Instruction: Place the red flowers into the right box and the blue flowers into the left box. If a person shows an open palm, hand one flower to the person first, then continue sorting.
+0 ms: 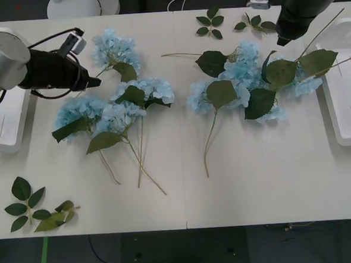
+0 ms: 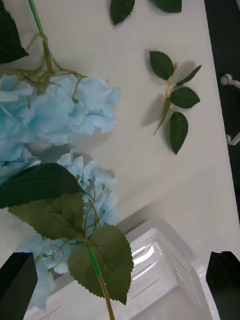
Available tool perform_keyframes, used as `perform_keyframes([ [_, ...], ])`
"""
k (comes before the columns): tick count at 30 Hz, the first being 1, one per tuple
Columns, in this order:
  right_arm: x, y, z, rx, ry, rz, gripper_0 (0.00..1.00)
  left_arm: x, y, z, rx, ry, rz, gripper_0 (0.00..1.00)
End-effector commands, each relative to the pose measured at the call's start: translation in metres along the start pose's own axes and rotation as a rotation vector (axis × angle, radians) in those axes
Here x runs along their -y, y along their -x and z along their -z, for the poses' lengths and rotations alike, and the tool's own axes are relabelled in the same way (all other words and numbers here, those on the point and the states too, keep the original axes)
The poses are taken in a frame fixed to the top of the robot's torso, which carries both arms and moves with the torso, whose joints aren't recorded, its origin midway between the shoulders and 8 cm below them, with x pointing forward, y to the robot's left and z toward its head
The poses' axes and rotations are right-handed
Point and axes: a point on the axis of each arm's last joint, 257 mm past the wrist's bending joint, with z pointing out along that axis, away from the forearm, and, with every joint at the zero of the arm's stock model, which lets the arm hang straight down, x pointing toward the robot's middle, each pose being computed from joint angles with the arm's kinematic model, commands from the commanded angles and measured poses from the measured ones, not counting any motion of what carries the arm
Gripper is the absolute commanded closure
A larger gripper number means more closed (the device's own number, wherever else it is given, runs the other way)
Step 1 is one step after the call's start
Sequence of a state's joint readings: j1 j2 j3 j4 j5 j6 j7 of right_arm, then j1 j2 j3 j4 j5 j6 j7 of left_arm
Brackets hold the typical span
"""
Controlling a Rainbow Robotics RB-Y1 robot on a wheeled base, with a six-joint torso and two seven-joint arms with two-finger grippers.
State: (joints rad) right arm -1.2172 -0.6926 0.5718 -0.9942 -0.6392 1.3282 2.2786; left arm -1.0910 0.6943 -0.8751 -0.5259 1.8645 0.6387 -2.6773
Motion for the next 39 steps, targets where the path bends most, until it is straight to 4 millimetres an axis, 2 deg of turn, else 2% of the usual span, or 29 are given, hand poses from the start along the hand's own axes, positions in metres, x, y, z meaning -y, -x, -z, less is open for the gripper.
perform_keyframes([
  [1,0.017,0.008,0.008,-0.031,-0.036,-0.027,0.0,0.006,0.024,-0.012,-0.047,0.031,-0.04,0.0],
  [4,0.017,-0.005,-0.002,-0.097,-0.057,-0.001,0.0,0.017,0.006,-0.022,-0.096,0.024,-0.042,0.0],
  [10,0.019,-0.024,-0.012,-0.218,-0.113,0.082,0.0,0.013,-0.003,-0.024,-0.109,0.047,-0.007,0.0],
  [16,0.009,-0.049,-0.025,-0.295,-0.088,0.095,0.0,0.019,-0.02,-0.029,-0.123,0.052,0.146,0.0],
  [22,-0.001,-0.061,-0.037,-0.345,-0.077,0.132,0.0,0.02,-0.045,-0.038,-0.115,0.089,0.241,0.0],
  [25,-0.002,-0.063,-0.042,-0.364,-0.088,0.16,0.0,0.025,-0.05,-0.042,-0.1,0.092,0.275,0.0],
  [32,-0.005,-0.075,-0.052,-0.396,-0.094,0.198,0.0,0.018,-0.061,-0.042,-0.112,0.123,0.251,0.0],
  [39,-0.007,-0.098,-0.062,-0.454,-0.093,0.239,0.0,0.021,-0.078,-0.047,-0.123,0.147,0.227,0.0],
])
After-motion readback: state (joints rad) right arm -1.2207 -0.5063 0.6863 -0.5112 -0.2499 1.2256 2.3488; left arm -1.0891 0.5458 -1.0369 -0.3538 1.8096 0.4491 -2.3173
